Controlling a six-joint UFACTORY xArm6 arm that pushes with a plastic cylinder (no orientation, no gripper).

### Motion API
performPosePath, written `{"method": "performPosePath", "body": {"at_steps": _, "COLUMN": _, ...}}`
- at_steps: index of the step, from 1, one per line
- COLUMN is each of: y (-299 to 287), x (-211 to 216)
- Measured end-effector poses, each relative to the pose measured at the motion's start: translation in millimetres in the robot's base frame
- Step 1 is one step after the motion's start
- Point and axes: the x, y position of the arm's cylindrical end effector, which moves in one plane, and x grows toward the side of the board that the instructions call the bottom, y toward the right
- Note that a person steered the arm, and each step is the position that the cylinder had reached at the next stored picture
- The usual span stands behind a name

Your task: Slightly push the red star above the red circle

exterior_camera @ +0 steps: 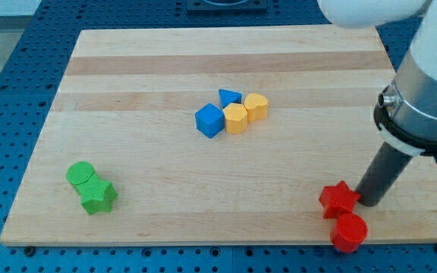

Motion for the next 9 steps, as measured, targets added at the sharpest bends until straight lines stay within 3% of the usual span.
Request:
{"method": "performPosePath", "body": {"at_steps": 3, "y": 44, "x": -51}}
{"method": "performPosePath", "body": {"at_steps": 6, "y": 21, "x": -51}}
{"method": "performPosePath", "body": {"at_steps": 8, "y": 85, "x": -43}}
{"method": "performPosePath", "body": {"at_steps": 9, "y": 89, "x": -27}}
